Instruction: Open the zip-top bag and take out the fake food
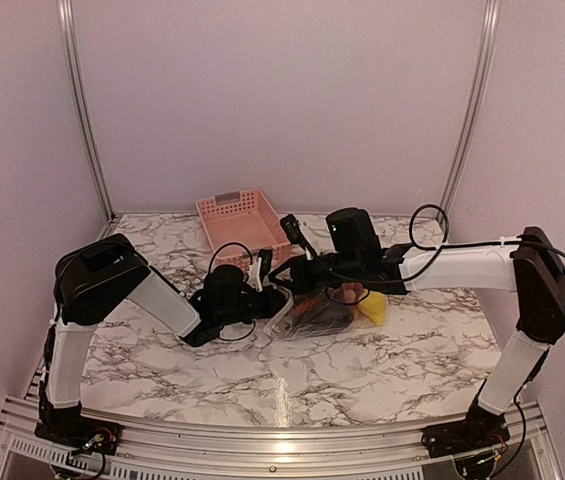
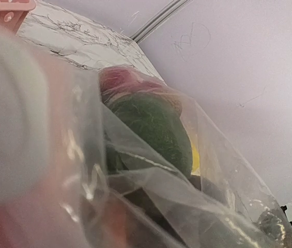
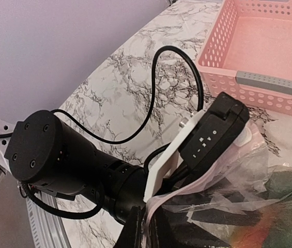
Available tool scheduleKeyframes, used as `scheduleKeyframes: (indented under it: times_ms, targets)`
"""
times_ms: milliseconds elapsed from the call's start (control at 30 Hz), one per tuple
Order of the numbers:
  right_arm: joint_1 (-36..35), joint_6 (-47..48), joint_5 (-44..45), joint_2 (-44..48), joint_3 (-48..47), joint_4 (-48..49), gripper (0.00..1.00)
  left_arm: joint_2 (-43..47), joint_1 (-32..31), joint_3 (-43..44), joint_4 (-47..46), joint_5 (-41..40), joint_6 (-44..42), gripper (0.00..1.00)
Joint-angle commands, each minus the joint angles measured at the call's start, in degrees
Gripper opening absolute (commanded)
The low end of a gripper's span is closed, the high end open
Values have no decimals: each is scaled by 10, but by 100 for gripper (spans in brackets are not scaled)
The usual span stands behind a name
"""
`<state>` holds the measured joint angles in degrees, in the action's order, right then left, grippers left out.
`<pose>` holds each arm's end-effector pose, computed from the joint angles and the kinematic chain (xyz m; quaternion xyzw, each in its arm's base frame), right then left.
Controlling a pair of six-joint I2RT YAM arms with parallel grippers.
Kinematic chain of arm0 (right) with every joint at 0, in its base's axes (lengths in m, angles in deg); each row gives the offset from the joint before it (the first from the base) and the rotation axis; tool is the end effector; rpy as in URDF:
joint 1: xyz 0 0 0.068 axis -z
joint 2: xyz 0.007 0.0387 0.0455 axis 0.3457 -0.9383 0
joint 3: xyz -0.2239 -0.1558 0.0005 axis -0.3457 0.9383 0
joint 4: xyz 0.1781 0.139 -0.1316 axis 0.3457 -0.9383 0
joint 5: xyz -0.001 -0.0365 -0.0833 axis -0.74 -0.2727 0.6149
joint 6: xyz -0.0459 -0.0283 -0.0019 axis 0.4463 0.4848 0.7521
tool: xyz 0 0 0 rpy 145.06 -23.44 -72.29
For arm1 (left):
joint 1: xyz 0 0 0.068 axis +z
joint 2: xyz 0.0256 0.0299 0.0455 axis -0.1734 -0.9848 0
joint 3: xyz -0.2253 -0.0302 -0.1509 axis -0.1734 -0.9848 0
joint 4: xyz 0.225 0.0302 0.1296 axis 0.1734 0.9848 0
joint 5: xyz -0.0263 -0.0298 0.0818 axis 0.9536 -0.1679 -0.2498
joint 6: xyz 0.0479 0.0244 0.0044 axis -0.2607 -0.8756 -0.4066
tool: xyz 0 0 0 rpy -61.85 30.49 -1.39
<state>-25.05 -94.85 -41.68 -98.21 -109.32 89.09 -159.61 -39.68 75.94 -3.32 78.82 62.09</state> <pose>0.2632 0.2867 0.2374 -0.2826 0.7953 0.4262 0.3256 0.2728 -0.3344 0.1206 0.1150 0.7264 -0.5507 0.3948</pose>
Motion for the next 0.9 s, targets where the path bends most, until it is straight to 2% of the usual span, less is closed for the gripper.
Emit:
scheduleKeyframes:
  times_ms: [0, 200, 367, 600, 867]
  targets:
    - [18, 15, -13, 29, -3, -13, 12, -29, 2, 13, -32, -24, 35, 65]
    - [88, 38, -23, 88, 34, -28, 47, -23, 7, -6, -38, -36, 37, 67]
    - [180, 67, -22, 102, 46, -69, 62, -15, 10, -16, -37, -35, 33, 70]
    - [279, 104, -26, 69, 47, -124, 67, -14, 11, -16, -38, -27, 35, 74]
    - [307, 117, -30, -17, 31, -117, 63, -15, 11, -12, -36, -17, 35, 77]
